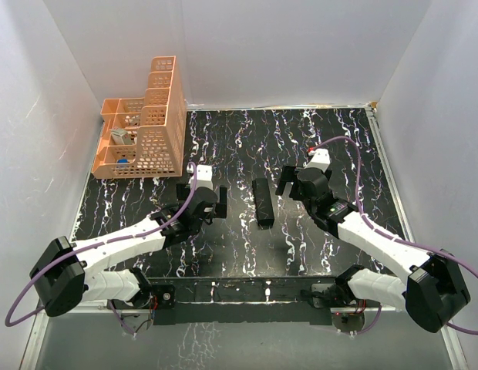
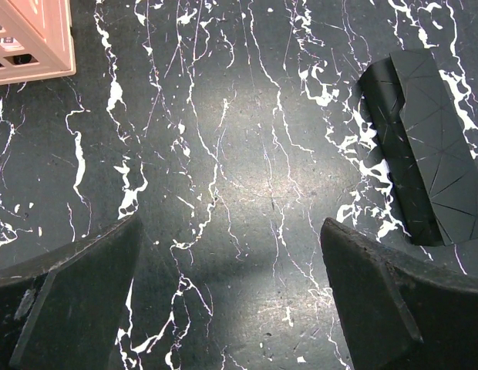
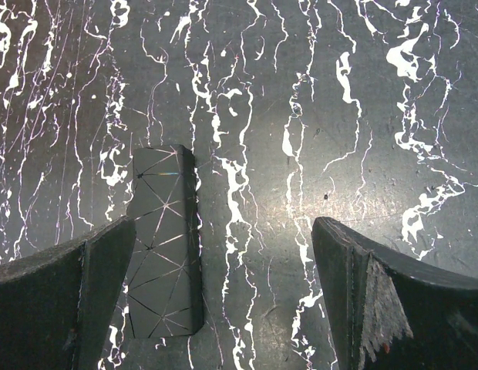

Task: Organize the sunglasses
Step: Reset both arms

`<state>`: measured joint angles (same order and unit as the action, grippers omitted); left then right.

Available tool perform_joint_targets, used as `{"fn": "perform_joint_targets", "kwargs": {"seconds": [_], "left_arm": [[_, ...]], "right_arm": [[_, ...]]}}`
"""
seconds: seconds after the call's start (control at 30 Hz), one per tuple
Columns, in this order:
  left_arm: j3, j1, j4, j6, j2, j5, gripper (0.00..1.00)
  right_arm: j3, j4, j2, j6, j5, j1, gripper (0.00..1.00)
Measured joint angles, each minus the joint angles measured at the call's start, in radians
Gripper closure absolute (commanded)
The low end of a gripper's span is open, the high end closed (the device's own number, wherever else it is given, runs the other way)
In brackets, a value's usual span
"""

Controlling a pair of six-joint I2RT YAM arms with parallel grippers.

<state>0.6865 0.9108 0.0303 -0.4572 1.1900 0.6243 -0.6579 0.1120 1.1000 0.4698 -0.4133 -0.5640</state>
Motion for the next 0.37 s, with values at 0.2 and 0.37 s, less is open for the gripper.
{"fn": "perform_joint_targets", "kwargs": {"seconds": [0.2, 0.37], "left_arm": [[0.006, 0.000, 0.001, -0.005, 0.002, 0.005, 0.02], [0.029, 0.000, 0.000, -0.011, 0.026, 0.008, 0.01]], "right_arm": [[0.000, 0.000, 0.000, 0.000, -0.001, 0.000, 0.02], [0.000, 0.000, 0.000, 0.000, -0.001, 0.000, 0.02]]}}
